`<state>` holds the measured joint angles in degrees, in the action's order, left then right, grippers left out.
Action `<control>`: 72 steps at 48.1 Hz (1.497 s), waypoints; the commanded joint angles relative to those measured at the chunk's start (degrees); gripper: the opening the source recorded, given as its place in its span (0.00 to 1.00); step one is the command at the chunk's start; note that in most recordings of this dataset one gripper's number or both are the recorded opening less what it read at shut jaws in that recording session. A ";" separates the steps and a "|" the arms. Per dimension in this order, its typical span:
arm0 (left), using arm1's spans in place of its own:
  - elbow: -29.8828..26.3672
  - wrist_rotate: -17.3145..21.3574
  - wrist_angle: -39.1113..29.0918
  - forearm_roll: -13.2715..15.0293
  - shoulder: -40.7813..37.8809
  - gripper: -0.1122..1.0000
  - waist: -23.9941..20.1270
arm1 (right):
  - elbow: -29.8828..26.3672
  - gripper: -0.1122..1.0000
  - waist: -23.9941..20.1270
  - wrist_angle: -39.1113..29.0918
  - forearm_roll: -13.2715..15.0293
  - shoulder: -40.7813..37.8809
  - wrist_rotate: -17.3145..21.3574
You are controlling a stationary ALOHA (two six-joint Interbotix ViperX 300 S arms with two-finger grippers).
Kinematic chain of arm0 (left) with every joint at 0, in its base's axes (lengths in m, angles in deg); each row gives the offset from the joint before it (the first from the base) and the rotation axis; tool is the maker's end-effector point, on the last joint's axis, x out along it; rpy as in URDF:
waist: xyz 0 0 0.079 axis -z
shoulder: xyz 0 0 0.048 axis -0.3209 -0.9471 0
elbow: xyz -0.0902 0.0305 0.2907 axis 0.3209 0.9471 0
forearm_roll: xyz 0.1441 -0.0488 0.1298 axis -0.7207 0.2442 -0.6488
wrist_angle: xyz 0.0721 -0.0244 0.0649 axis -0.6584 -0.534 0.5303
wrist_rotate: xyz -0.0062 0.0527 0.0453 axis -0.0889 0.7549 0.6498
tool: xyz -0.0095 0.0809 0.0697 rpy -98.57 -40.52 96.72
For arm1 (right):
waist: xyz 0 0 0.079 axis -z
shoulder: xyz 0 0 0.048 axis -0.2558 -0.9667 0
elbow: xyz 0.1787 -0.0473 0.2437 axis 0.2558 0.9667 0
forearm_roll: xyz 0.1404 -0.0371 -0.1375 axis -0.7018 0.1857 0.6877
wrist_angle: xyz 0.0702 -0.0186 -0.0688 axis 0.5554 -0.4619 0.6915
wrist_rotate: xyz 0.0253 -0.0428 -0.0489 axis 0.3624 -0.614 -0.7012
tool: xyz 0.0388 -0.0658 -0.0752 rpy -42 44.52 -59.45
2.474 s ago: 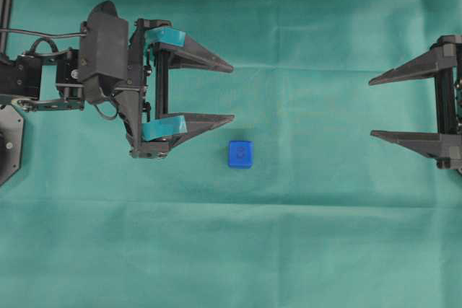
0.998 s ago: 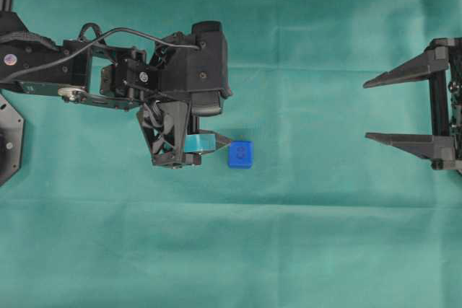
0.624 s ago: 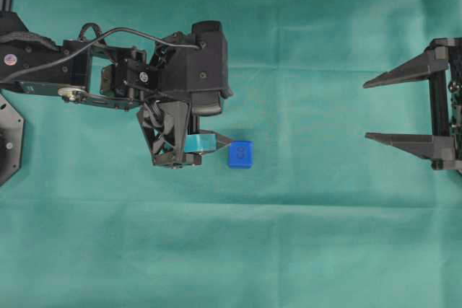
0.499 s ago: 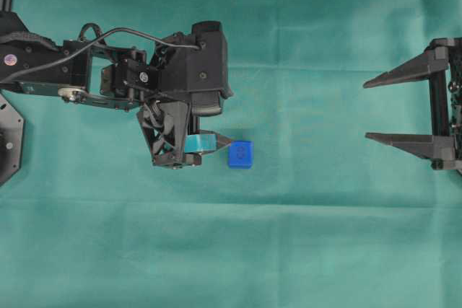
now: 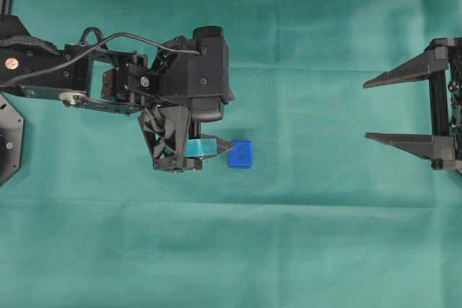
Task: Handover the blue block to the right arm after grasping it with the left arm, then place it in the designated position.
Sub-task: 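Lower the left gripper around the blue cube and close on it, then lift the blue cube with the left gripper and rotate it upward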
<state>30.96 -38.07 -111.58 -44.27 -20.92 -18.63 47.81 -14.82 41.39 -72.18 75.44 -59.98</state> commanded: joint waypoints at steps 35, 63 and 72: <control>2.99 -0.18 10.55 0.00 -9.84 0.99 0.88 | -1.58 0.95 0.09 -0.09 0.00 -0.88 0.09; 6.15 -0.18 20.57 0.09 -17.67 0.99 1.58 | -1.41 0.95 0.18 -0.09 0.00 -1.41 0.09; 6.68 -0.44 23.03 0.09 -21.18 0.99 1.41 | -1.32 0.95 0.18 -0.18 0.00 -1.85 0.09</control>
<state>38.08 -38.24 -89.79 -44.18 -41.84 -17.05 47.81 -14.73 41.04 -72.18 73.86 -59.98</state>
